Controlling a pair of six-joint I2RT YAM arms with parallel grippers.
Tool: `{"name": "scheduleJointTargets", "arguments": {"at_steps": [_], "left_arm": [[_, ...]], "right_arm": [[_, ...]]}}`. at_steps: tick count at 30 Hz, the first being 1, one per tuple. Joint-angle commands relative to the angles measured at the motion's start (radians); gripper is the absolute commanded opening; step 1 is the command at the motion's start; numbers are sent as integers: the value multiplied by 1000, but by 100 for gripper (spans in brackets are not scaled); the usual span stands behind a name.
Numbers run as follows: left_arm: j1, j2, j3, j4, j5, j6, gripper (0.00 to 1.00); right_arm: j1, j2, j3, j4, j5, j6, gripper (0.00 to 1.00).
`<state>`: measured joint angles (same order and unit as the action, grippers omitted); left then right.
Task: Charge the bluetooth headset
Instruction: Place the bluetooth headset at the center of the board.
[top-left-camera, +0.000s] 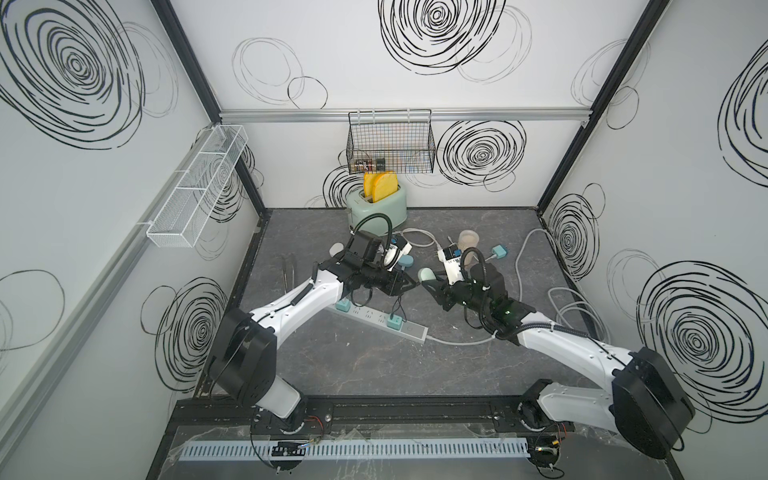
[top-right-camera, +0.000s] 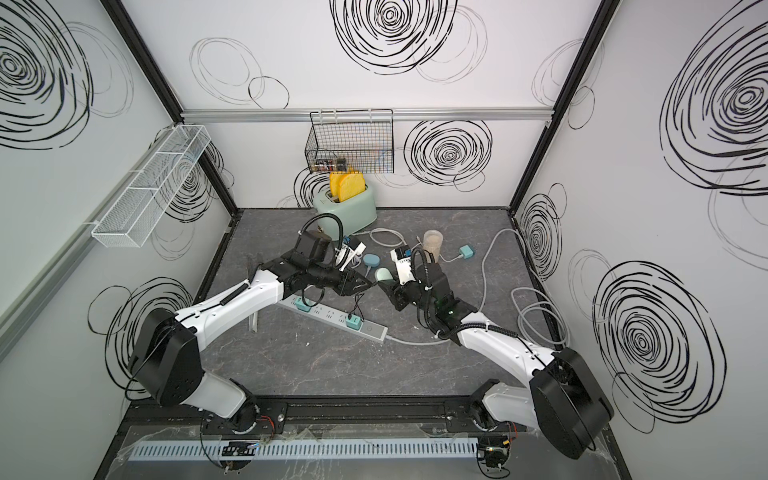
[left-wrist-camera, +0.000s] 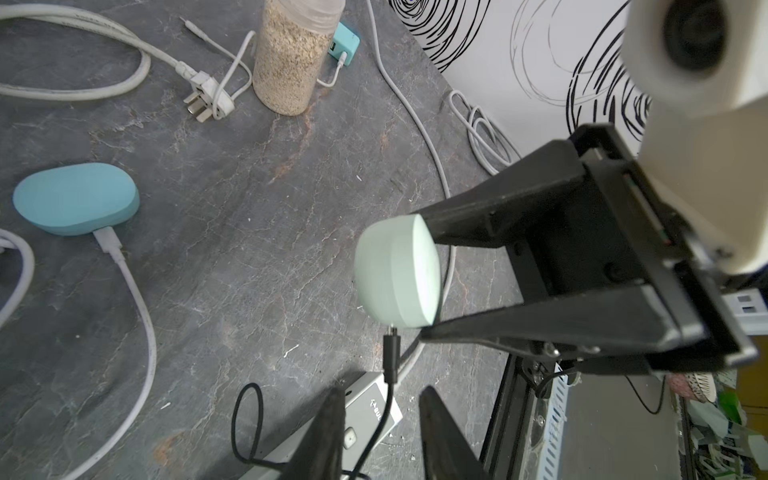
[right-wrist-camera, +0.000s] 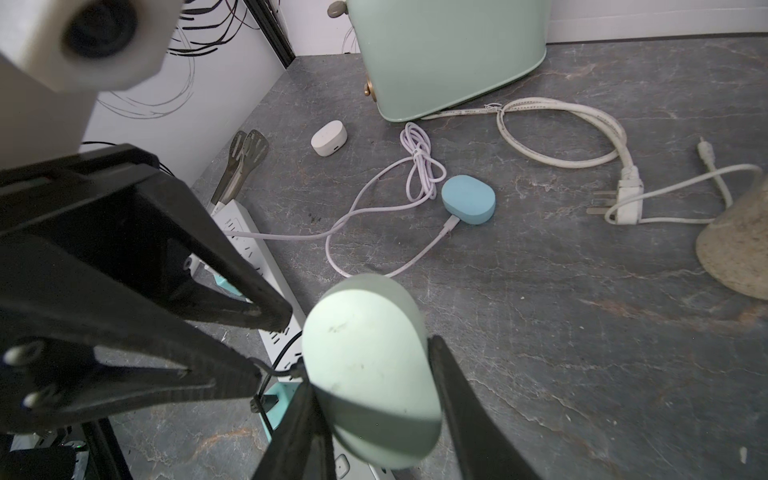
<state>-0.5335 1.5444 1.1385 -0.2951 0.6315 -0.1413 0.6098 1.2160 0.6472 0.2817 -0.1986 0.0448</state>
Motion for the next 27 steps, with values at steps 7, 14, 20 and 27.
{"name": "scheduleJointTargets", "arguments": {"at_steps": [7, 14, 20, 27], "left_arm": [[-13, 34, 35, -4, 51, 32, 31], [-19, 40, 35, 17, 83, 27, 17], [-22, 49, 42, 25, 105, 21, 0], [-15, 46, 43, 39, 121, 13, 0]], "right_arm": [[-15, -39, 11, 49, -35, 15, 12], [-14, -41, 5, 58, -60, 12, 11], [-13, -41, -3, 57, -125, -42, 11], [30, -50, -37, 53, -156, -165, 11]]}}
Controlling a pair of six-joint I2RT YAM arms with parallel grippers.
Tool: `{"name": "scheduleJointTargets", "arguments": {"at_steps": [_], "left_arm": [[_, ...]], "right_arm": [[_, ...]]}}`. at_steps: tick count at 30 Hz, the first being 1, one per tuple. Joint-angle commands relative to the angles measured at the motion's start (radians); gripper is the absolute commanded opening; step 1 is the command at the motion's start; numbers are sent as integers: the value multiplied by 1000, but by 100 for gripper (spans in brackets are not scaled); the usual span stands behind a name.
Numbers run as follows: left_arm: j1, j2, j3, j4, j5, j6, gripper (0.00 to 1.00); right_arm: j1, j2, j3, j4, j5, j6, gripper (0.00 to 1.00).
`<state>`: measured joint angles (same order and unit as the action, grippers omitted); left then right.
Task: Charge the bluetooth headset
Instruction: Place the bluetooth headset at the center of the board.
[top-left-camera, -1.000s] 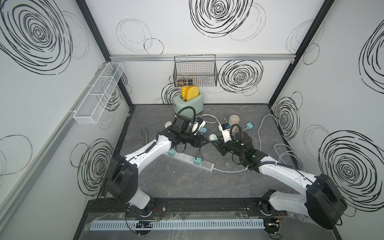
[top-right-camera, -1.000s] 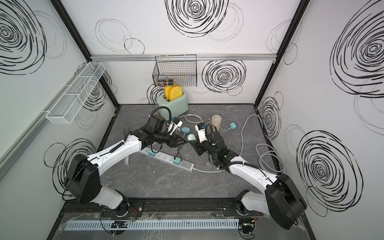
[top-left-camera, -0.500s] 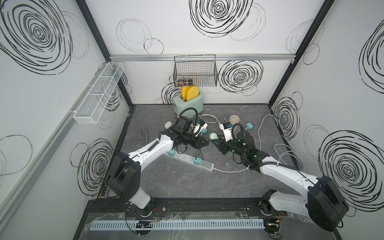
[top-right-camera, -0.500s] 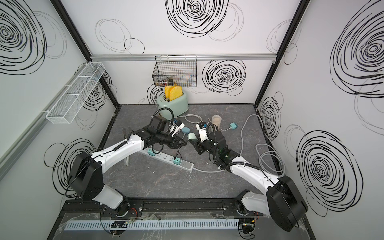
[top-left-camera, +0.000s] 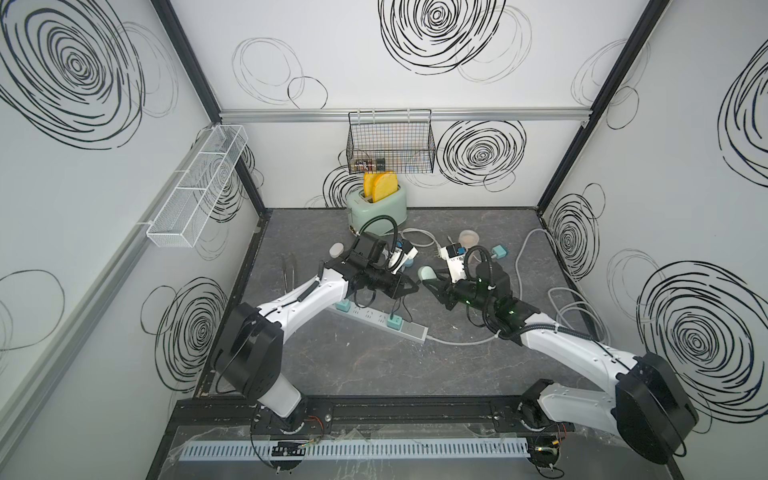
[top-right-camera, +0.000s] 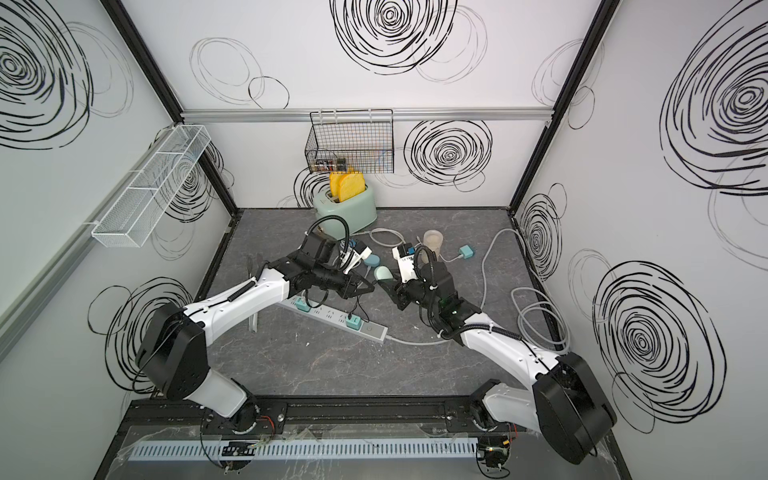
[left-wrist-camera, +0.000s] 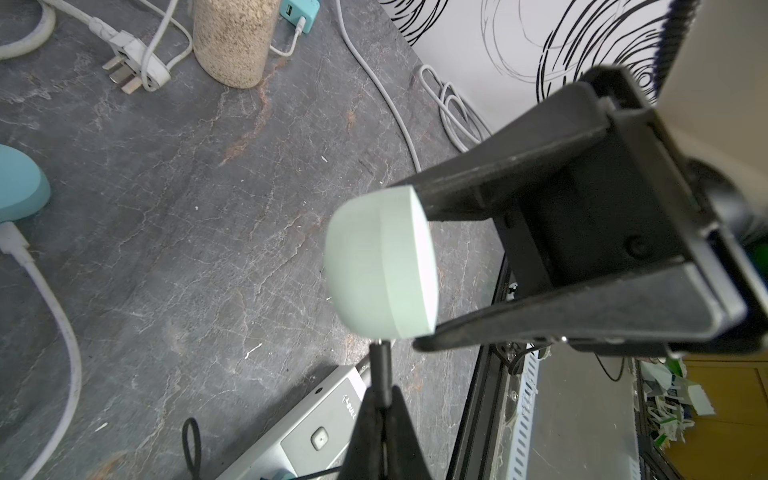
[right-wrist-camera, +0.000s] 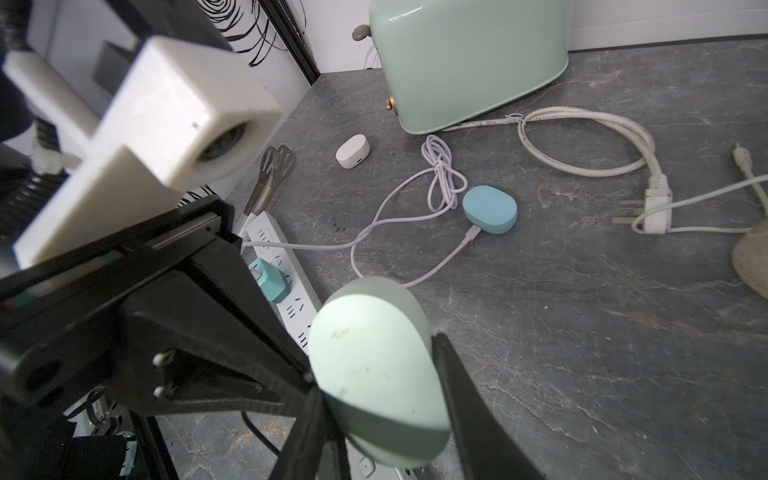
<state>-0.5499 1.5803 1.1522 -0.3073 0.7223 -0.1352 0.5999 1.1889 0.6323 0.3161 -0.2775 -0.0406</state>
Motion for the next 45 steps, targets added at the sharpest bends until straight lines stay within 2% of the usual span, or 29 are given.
{"name": "scheduleJointTargets", "arguments": {"at_steps": [1, 6, 8, 14, 18, 20, 23, 25, 27, 30, 36, 40, 45], "left_arm": [[1, 12, 27, 58, 38, 3, 0], [8, 8, 28, 75, 51, -7, 0], [15, 0, 23, 86, 49, -13, 0], [27, -9, 12, 119, 39, -38, 0], [46, -21, 9, 153, 27, -72, 2], [62, -32, 4, 178, 22, -97, 19], [92, -50, 1, 196, 11, -127, 47], [109, -70, 0, 194, 5, -126, 56], [123, -100, -10, 199, -3, -124, 61], [144, -161, -38, 219, -26, -125, 64], [150, -252, -71, 202, -160, -115, 65], [146, -258, -64, 151, -243, -118, 64], [136, -230, -38, 83, -280, -120, 64]], "right_arm": [[56, -22, -23, 16, -69, -102, 12], [134, 2, -7, -7, -7, -165, 12], [148, 11, -5, 7, -18, -160, 12], [156, 19, -7, 55, -60, -124, 12], [154, 39, 17, 19, 17, -106, 12], [151, 50, 32, -4, 92, -65, 12], [111, 69, 47, -29, 118, -30, 12], [63, 76, 55, -47, 111, 5, 12], [21, 80, 59, -61, 110, 30, 12], [-20, 81, 64, -76, 110, 48, 12], [-81, 135, 79, -130, 144, 96, 12], [-122, 193, 94, -185, 176, 144, 12], [-165, 254, 110, -260, 200, 209, 12]]}}
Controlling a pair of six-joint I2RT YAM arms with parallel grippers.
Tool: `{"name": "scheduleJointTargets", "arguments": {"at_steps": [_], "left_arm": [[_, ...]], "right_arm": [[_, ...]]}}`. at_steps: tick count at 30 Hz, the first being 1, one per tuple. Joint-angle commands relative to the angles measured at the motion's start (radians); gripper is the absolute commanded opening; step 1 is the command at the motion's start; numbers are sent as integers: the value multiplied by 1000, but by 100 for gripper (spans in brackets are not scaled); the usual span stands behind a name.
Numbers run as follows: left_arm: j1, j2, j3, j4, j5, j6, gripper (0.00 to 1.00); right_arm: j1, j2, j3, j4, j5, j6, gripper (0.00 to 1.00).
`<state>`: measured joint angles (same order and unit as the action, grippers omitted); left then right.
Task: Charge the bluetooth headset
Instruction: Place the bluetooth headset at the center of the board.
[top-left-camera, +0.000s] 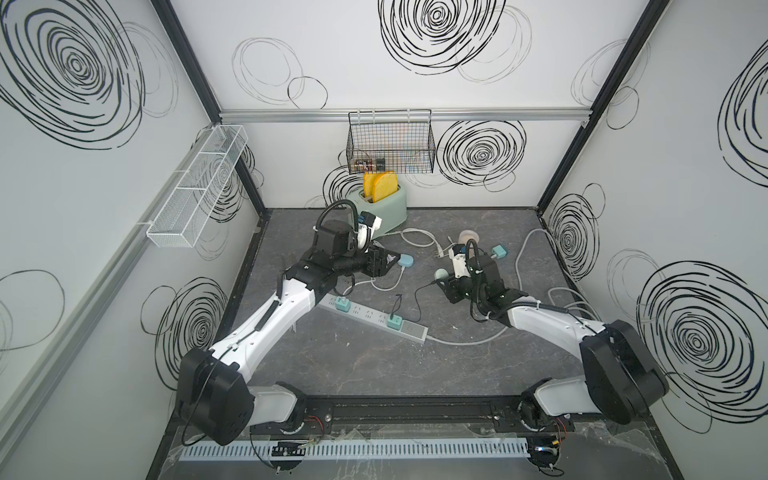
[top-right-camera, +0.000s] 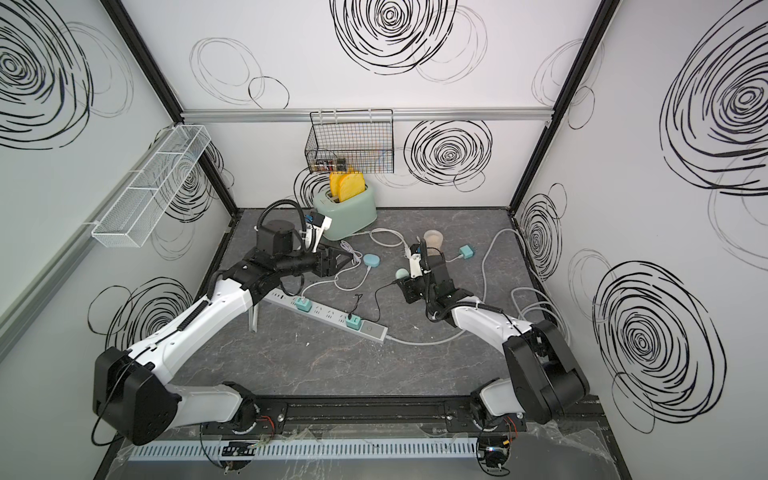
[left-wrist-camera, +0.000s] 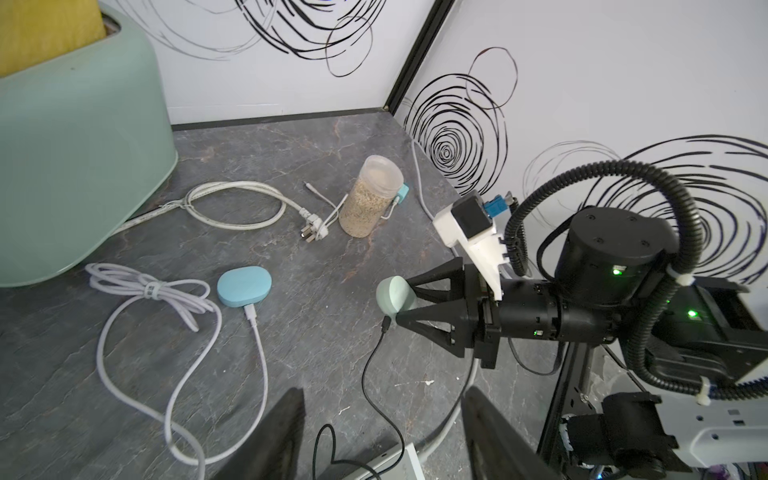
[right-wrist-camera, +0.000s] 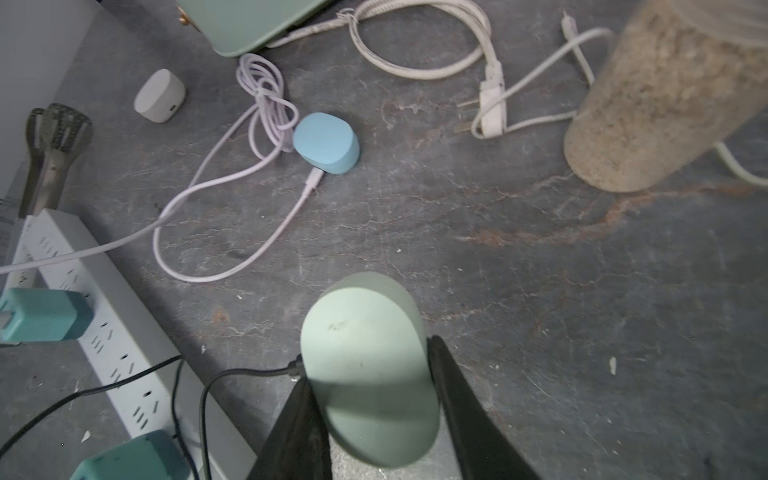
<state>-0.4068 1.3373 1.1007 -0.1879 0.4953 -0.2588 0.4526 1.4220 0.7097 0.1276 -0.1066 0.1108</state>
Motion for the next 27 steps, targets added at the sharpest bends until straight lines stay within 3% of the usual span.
{"name": "scheduleJointTargets", "arguments": {"at_steps": [1, 16, 21, 27], "left_arm": [[-12, 16, 19, -45, -61, 8, 64], [-37, 25, 36, -94, -95, 33, 63], [-40, 31, 40, -101, -109, 41, 63], [-38, 31, 44, -100, -159, 53, 65]], "right_arm": [[-27, 40, 36, -88, 33, 70, 12], [-56, 208, 64, -140, 41, 150, 16], [-57, 189, 58, -149, 58, 155, 48], [-64, 60, 42, -139, 61, 166, 63]]}}
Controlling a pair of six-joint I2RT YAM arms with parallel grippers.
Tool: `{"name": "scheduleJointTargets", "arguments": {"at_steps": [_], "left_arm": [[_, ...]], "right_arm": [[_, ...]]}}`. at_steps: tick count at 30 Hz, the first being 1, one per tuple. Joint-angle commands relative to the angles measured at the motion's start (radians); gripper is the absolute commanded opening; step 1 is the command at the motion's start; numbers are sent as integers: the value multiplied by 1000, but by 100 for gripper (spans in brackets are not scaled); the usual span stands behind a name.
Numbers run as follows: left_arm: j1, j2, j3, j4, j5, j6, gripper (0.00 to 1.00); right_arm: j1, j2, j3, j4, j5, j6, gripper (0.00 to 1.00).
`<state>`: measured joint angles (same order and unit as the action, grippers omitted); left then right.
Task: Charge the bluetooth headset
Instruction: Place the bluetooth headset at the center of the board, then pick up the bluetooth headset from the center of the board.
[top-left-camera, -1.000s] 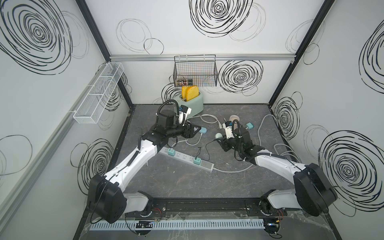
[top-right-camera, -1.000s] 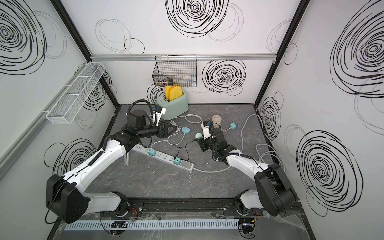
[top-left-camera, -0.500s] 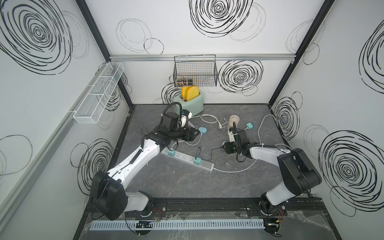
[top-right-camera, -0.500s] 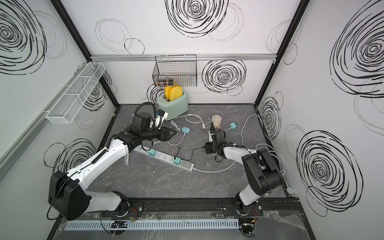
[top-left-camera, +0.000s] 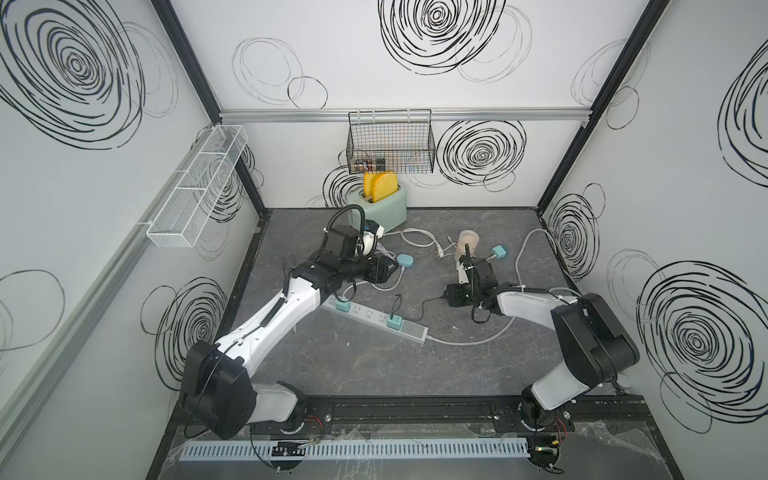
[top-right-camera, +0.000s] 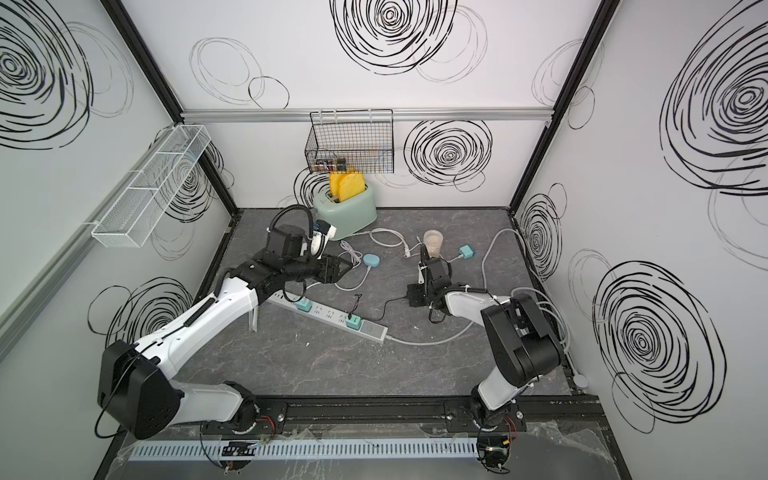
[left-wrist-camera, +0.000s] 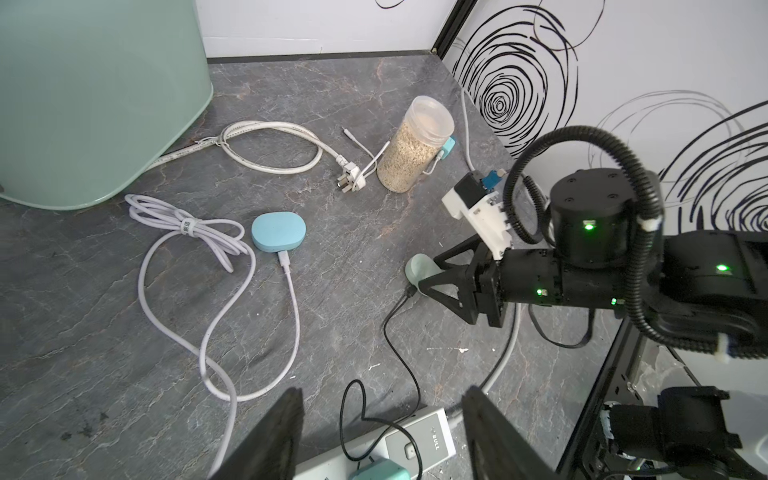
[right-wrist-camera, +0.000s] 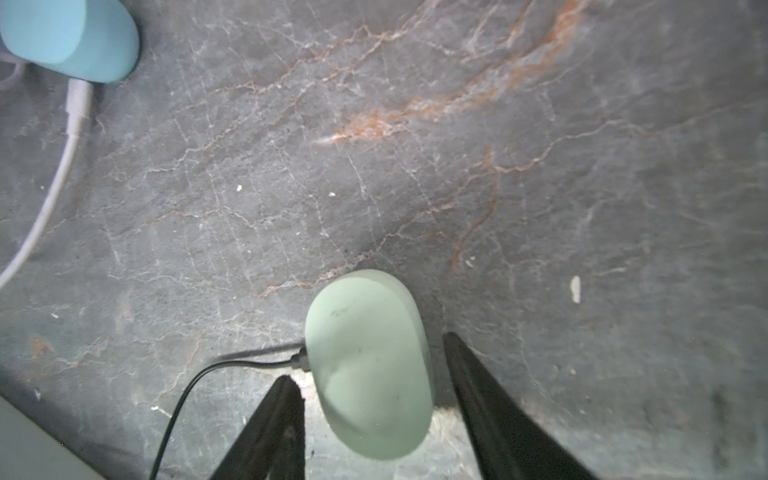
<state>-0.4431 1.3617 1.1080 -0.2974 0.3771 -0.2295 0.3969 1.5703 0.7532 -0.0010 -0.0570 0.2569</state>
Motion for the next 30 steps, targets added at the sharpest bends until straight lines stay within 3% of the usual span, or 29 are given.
{"name": "scheduleJointTargets", "arguments": {"at_steps": [1, 8, 15, 18, 22, 27, 30], "left_arm": [[-2, 5, 35, 15, -54, 27, 66], [-1, 8, 36, 17, -190, 26, 66], [39, 8, 36, 38, -333, -42, 67], [86, 49, 52, 26, -366, -29, 67], [224, 123, 38, 74, -322, -27, 67], [327, 229, 62, 135, -300, 106, 66], [338, 312, 123, 130, -361, 207, 67]], "right_arm": [[-13, -113, 1, -16, -1, 22, 64], [-45, -280, 1, -27, -62, 63, 65], [-56, -300, -15, 18, -237, 85, 64], [-55, -286, -17, 29, -264, 95, 64], [-55, -280, -17, 48, -300, 112, 64], [-55, -297, -23, 46, -315, 114, 64], [-56, -312, -40, 56, -320, 118, 64]]}}
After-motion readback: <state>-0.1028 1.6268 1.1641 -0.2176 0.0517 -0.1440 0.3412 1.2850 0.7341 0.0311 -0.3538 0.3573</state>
